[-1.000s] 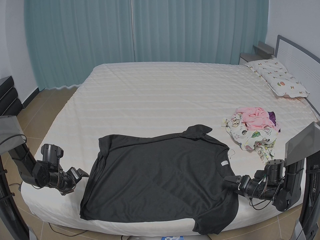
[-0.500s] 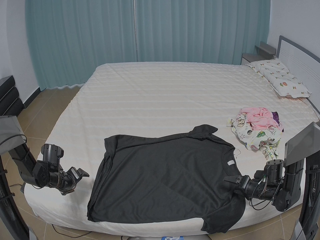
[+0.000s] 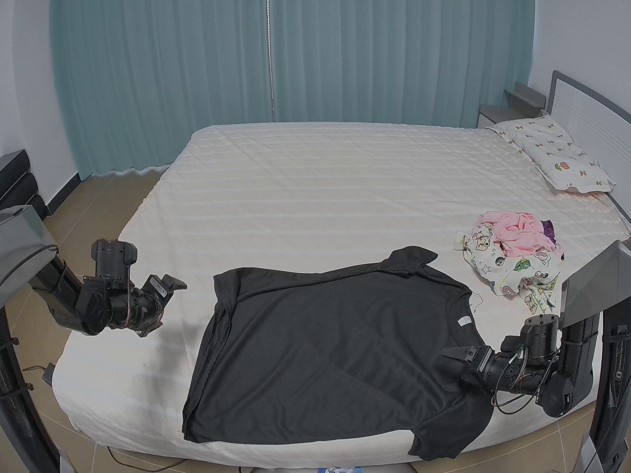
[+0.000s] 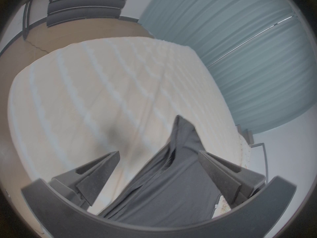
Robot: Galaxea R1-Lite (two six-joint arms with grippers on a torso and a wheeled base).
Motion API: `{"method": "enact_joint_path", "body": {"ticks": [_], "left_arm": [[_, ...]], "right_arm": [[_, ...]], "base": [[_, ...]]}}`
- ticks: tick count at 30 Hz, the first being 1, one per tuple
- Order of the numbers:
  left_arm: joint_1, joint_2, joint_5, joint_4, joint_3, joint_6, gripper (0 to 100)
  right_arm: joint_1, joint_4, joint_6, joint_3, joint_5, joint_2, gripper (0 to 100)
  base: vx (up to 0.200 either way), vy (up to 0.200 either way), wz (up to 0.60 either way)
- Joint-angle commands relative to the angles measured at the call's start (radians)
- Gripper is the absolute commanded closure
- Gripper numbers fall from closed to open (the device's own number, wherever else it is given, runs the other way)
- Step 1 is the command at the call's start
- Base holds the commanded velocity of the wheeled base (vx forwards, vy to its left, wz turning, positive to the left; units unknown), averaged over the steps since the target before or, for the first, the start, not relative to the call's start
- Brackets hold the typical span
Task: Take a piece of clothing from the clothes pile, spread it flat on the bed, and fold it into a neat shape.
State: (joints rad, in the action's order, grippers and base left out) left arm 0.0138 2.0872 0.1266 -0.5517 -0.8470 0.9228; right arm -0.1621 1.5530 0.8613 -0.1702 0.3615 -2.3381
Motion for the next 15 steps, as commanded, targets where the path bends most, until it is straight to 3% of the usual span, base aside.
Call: {"method": "enact_joint_path", "body": {"ticks": [1, 9, 15], "left_arm": [[0.025, 0.182, 0.005, 0.045, -0.264, -0.001, 0], [0.051, 0.416, 0.015, 0.279, -0.690, -0.022, 0], [0.087, 0.468, 0.018, 0.283, -0.767, -0.022, 0]], "right_arm": [[-0.007, 0.018, -0.001, 0.003, 0.001, -0.003, 0], [-0.011, 0.018, -0.002, 0.005, -0.003, -0.004, 0], [-0.013, 0.018, -0.005, 0.003, -0.003, -0.009, 0]], "base": [[0.000, 0.000, 0.00], [0.000, 0.000, 0.00], [0.000, 0.000, 0.00]]}}
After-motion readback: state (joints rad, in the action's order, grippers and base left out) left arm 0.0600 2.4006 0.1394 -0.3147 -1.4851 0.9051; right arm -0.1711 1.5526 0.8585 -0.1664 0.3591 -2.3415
